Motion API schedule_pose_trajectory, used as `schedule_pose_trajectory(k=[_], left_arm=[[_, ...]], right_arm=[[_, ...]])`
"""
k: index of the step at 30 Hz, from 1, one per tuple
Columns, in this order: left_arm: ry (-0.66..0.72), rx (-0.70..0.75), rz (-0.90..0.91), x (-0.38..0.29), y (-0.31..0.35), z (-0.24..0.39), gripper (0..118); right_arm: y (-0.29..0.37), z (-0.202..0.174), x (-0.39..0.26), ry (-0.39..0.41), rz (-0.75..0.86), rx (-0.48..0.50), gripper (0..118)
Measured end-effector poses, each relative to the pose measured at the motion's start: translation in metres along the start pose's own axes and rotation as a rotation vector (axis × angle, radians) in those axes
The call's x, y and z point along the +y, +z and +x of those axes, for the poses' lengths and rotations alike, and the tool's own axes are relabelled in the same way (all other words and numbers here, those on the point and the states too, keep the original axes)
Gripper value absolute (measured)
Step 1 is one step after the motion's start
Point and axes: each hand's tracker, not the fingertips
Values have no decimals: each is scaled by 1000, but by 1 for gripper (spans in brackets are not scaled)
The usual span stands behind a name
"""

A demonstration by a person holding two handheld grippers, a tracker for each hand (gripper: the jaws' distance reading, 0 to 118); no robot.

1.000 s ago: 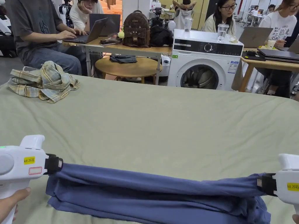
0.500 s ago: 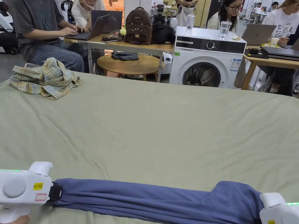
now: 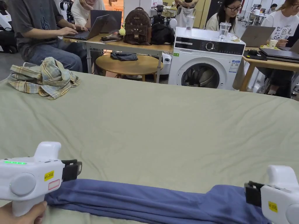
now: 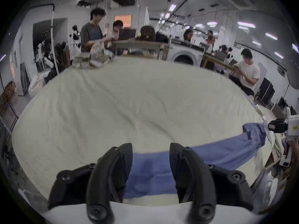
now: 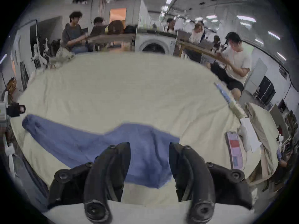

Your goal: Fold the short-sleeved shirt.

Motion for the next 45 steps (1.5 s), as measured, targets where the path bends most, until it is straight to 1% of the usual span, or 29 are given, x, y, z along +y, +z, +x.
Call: schedule_pose_trajectory(k=[3,5,6,8,9,10,11,12,14,17,19,22,24,27,28,29,30,31,32,33,34,36,38,41,43,45], left_arm=[[-7,7,116,2,7,15,45],[-16,20,187,2,7,20,45],[-20,27,218,2,7,23,45],[-42,67,268,1,11,31,43],[-60,88,299,0,12,35,37],[-75,109,322,0,13,39,21],[-95,131,338,-1,14,42,9],[-111,154,353,-1,15,44,9],[-117,189,383,-2,16,47,0],[-94,165,379,1,19,42,0],[-94,184,352,3,18,36,0],[-70,136,243,7,17,13,0],[-21,125,161,8,14,-9,0],[73,46,30,8,7,-49,0],[104,12,-21,8,3,-63,2],[141,-33,-65,7,2,-73,8],[181,-87,-112,6,-2,-88,18],[218,-140,-144,4,-6,-101,35],[272,-174,-175,1,-12,-113,47],[317,-211,-226,-1,-17,-121,59],[338,-237,-255,-4,-23,-129,68],[376,-265,-285,-12,-36,-142,69],[437,-309,-353,-20,-50,-149,69],[506,-416,-450,-38,-75,-155,69],[547,-467,-351,-43,-70,-157,69],[589,-519,-375,-44,-73,-160,69]], right_arm=[[8,-21,1,-28,205,-1,50],[8,-37,1,-55,314,11,47],[8,-46,1,-62,349,12,42],[5,-62,3,-75,405,58,12],[3,-70,4,-72,426,62,3],[2,-79,5,-74,439,46,0],[0,-87,5,-68,458,38,0],[-2,-94,7,-68,471,39,0],[-5,-105,11,-72,473,52,0],[-10,-117,14,-81,489,78,0],[-11,-126,14,-71,502,62,0],[-14,-132,17,-54,500,87,0],[-17,-134,17,-49,491,104,0],[-20,-136,17,-49,481,125,0],[-22,-137,17,-47,475,130,0],[-24,-138,17,-41,465,137,0],[-26,-139,17,-32,455,143,0],[-27,-139,16,-26,451,145,0],[-29,-140,15,-19,444,142,0],[-31,-141,15,-16,436,144,0],[-33,-141,15,-15,429,148,0],[-37,-141,13,-16,411,155,0],[-40,-142,11,-16,389,156,0],[-44,-142,8,-16,359,167,0],[-46,-142,6,-15,348,171,0],[-45,-142,4,-13,341,174,0]])
